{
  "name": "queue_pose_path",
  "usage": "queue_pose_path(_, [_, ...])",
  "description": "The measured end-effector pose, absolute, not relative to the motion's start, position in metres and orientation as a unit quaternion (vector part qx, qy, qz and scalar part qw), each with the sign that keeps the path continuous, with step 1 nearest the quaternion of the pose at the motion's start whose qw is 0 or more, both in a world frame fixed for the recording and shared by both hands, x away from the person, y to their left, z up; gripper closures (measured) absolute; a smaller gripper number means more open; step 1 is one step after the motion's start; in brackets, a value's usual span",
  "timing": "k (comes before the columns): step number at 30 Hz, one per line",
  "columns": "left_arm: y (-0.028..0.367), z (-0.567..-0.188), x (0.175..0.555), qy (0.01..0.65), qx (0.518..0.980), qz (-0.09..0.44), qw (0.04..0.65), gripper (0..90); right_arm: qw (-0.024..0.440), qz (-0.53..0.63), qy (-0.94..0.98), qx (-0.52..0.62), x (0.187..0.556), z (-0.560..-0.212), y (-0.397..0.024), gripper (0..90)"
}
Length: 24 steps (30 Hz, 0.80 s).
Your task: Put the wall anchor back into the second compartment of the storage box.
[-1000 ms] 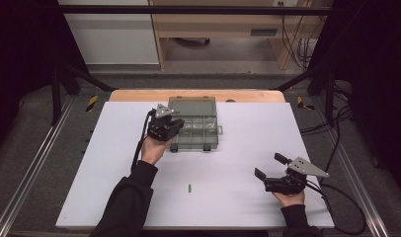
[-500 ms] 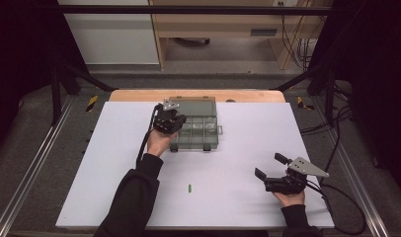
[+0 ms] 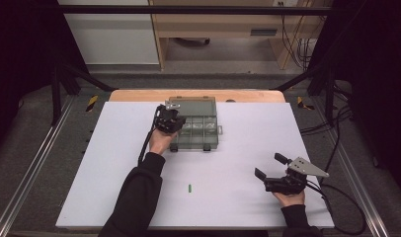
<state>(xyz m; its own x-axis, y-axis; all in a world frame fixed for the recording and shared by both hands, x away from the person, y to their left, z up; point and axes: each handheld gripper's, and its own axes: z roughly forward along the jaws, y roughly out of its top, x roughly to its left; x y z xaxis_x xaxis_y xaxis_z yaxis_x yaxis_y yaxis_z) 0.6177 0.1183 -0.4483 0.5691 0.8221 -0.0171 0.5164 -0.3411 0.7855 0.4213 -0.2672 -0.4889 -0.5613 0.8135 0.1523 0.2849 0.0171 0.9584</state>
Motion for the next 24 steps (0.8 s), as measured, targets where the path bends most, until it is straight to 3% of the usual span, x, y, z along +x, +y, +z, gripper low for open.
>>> queue_pose_path(24, [0.116,-0.466,0.626,0.431,0.807,0.190,0.356,83.3,0.231,0.571,0.674,0.407,0.421,-0.489,-0.267,0.2])
